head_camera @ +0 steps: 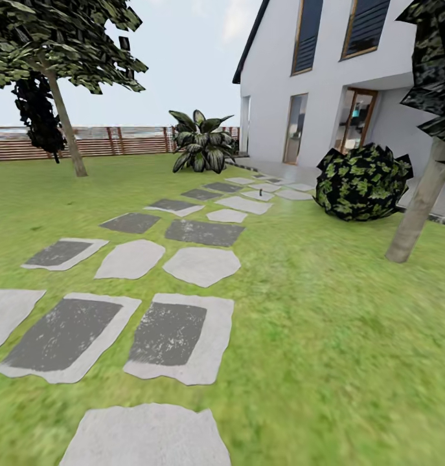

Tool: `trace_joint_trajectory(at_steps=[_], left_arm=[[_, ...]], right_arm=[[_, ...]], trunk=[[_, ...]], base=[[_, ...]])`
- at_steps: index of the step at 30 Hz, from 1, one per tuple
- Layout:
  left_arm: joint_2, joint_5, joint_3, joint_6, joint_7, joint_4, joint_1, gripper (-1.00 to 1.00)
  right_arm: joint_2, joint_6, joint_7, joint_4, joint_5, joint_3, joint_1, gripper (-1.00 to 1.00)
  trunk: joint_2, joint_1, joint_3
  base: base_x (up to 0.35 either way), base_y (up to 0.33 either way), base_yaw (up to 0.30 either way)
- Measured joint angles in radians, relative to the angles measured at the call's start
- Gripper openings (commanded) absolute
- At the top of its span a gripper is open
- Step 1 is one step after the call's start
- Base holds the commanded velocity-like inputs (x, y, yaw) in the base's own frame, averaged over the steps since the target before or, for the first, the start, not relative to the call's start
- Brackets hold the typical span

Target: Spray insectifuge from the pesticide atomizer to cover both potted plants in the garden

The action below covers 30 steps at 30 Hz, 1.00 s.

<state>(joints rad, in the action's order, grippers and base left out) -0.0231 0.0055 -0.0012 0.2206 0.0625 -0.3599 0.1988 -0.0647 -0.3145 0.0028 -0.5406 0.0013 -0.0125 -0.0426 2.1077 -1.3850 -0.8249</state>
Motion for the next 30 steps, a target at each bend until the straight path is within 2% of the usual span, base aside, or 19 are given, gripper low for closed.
trace_joint_trajectory(at_steps=[20, 30], left_arm=[[-0.002, 0.001, 0.003, 0.000, 0.002, 0.000, 0.000, 1.00], [-0.002, 0.000, 0.003, 0.000, 0.001, 0.000, 0.000, 1.00]], right_arm=[[0.000, 0.000, 0.000, 0.002, 0.001, 0.001, 0.000, 1.00], [0.000, -0.001, 0.001, 0.000, 0.001, 0.001, 0.000, 1.00]], trunk=[[0.000, 0.000, 0.000], [0.000, 0.000, 0.000]], base=[[0.283, 0.212, 0.000], [0.320, 0.127, 0.000]])
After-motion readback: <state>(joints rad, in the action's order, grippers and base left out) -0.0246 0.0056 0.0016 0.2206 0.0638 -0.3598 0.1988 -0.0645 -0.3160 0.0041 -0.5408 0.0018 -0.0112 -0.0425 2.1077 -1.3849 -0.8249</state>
